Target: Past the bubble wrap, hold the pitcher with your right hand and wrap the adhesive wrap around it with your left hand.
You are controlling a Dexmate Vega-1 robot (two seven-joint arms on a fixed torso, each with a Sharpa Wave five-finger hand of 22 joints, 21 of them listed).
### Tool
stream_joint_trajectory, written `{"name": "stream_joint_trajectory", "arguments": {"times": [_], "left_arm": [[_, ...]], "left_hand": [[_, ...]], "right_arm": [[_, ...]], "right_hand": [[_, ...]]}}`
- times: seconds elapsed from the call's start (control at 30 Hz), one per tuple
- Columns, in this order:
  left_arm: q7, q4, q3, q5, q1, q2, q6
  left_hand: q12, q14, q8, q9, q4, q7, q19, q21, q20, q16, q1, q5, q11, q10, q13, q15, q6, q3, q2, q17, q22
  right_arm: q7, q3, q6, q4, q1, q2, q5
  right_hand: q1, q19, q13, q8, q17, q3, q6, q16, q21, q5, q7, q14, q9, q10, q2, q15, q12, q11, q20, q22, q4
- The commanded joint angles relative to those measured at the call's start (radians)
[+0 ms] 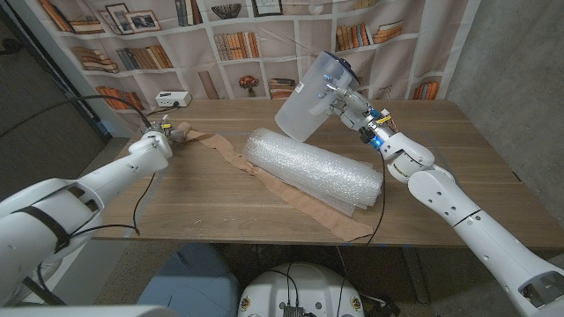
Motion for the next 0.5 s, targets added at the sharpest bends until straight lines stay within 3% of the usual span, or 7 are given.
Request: {"name": "stream_joint_trajectory", "arguments": {"times": [0.03, 0.17, 0.27, 0.33, 0.4, 0.5], "left_arm": [[0.248, -0.204, -0.081, 0.032, 0.119, 0.063, 0.041], [0.312, -0.247, -0.114, 0.040, 0.156, 0.068, 0.023], [0.341, -0.278, -0.136, 0.043, 0.176, 0.071, 0.018], [0.373, -0.293, -0.145, 0.056, 0.190, 0.070, 0.019], [0.385, -0.308, -0.156, 0.058, 0.201, 0.074, 0.007], [0.393, -0.328, -0.168, 0.064, 0.213, 0.076, 0.008]], "left_hand": [[-0.006, 0.003, -0.001, 0.005, 0.005, -0.027, 0.015, 0.014, -0.004, 0.001, 0.231, -0.002, -0.051, 0.060, 0.005, -0.001, 0.054, -0.003, 0.209, 0.001, 0.008], [-0.007, 0.006, -0.002, 0.006, 0.008, -0.025, 0.025, 0.024, -0.015, 0.001, 0.240, -0.005, -0.052, 0.060, 0.009, 0.000, 0.054, -0.007, 0.209, 0.000, 0.011], [-0.009, 0.002, -0.003, 0.008, 0.021, -0.028, 0.050, 0.050, -0.065, -0.010, 0.250, -0.008, -0.052, 0.062, 0.020, 0.003, 0.055, -0.016, 0.208, -0.008, 0.017], [-0.008, 0.003, -0.002, 0.009, 0.022, -0.027, 0.055, 0.055, -0.067, -0.011, 0.252, -0.008, -0.052, 0.063, 0.021, 0.002, 0.057, -0.017, 0.208, -0.009, 0.018], [-0.010, 0.013, -0.003, 0.013, 0.025, -0.035, 0.133, 0.111, -0.058, -0.018, 0.270, -0.009, -0.053, 0.067, 0.034, 0.000, 0.058, -0.027, 0.207, -0.013, 0.030], [-0.011, 0.014, -0.004, 0.015, 0.027, -0.034, 0.153, 0.129, -0.061, -0.022, 0.275, -0.009, -0.051, 0.069, 0.039, 0.001, 0.055, -0.029, 0.207, -0.015, 0.034]], "right_arm": [[-0.003, 0.018, 0.010, -0.046, -0.044, -0.024, 0.003], [-0.003, 0.020, 0.012, -0.052, -0.049, -0.027, 0.004], [-0.003, 0.020, 0.015, -0.053, -0.051, -0.027, 0.003], [-0.002, 0.020, 0.016, -0.054, -0.052, -0.028, 0.004], [-0.004, 0.021, 0.017, -0.055, -0.053, -0.028, 0.003], [-0.004, 0.021, 0.017, -0.054, -0.053, -0.029, 0.004]], "right_hand": [[-0.006, -0.292, 0.002, -0.001, 0.181, -0.003, 0.005, 0.002, -0.003, -0.002, -0.002, 0.200, 0.004, 0.010, -0.001, -0.140, 0.002, -0.002, -0.080, 0.001, 0.000], [-0.006, -0.293, 0.004, -0.003, 0.181, -0.003, 0.006, 0.001, -0.003, -0.002, -0.001, 0.201, 0.004, 0.012, -0.001, -0.140, 0.003, 0.000, -0.079, 0.001, -0.001], [-0.005, -0.292, 0.005, -0.003, 0.180, -0.003, 0.005, 0.000, -0.003, -0.002, -0.002, 0.200, 0.006, 0.010, -0.001, -0.140, 0.002, 0.000, -0.079, 0.001, -0.001], [-0.005, -0.292, 0.003, -0.002, 0.181, -0.004, 0.007, 0.000, -0.003, -0.002, 0.000, 0.201, 0.006, 0.011, -0.001, -0.140, 0.000, 0.001, -0.078, 0.001, -0.001], [-0.005, -0.292, 0.004, -0.003, 0.181, -0.004, 0.006, 0.000, -0.003, -0.002, 0.000, 0.200, 0.006, 0.012, -0.001, -0.141, 0.001, 0.001, -0.078, 0.001, -0.002], [-0.005, -0.294, 0.006, -0.004, 0.181, -0.003, 0.006, -0.001, -0.003, -0.002, -0.001, 0.201, 0.006, 0.011, -0.001, -0.140, 0.000, -0.001, -0.079, 0.001, -0.001]]}}
